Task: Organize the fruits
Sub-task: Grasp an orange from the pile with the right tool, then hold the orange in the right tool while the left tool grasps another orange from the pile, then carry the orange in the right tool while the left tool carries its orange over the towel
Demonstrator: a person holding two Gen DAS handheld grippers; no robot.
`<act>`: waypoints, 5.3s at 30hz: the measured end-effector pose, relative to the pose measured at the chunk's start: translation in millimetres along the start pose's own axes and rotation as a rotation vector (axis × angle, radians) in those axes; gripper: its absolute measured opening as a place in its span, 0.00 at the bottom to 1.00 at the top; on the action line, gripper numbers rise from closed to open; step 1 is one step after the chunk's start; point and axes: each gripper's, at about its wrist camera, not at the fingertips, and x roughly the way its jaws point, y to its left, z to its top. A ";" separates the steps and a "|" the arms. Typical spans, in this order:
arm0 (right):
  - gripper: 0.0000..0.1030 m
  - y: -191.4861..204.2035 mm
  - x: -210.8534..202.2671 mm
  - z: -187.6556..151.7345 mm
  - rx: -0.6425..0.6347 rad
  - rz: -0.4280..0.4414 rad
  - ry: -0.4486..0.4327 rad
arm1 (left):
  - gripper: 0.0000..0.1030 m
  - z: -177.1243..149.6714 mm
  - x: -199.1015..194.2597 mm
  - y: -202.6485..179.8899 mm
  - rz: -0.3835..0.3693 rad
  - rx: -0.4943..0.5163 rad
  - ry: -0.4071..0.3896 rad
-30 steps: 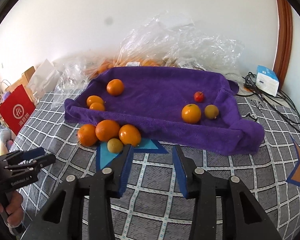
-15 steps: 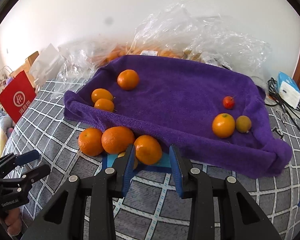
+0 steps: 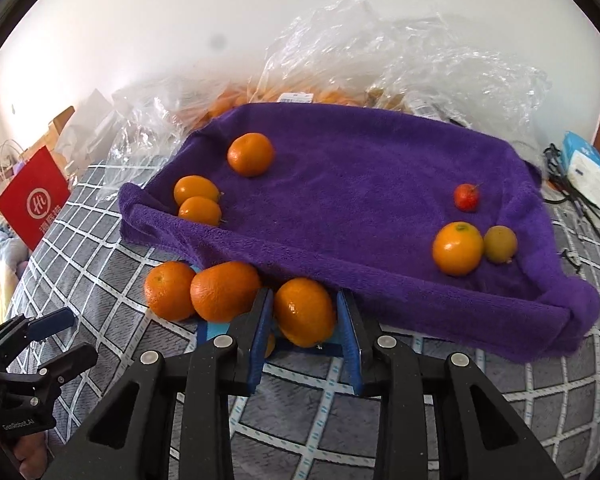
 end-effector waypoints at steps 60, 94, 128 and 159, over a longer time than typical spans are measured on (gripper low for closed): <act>0.32 -74.8 -52.8 -75.1 0.140 -0.070 -0.031 | 0.72 48.8 35.9 -49.7 -0.101 -0.041 0.020; 0.32 -78.2 -50.9 -75.5 0.154 -0.028 -0.011 | 0.37 45.4 22.9 -40.5 -0.068 -0.105 -0.189; 0.32 -102.0 -89.9 -37.7 0.307 -0.113 -0.120 | 0.37 48.8 -0.2 -32.9 -0.032 -0.133 -0.266; 0.32 -98.2 -50.8 34.9 0.227 -0.113 -0.191 | 0.37 138.8 16.0 -58.6 -0.058 -0.113 -0.268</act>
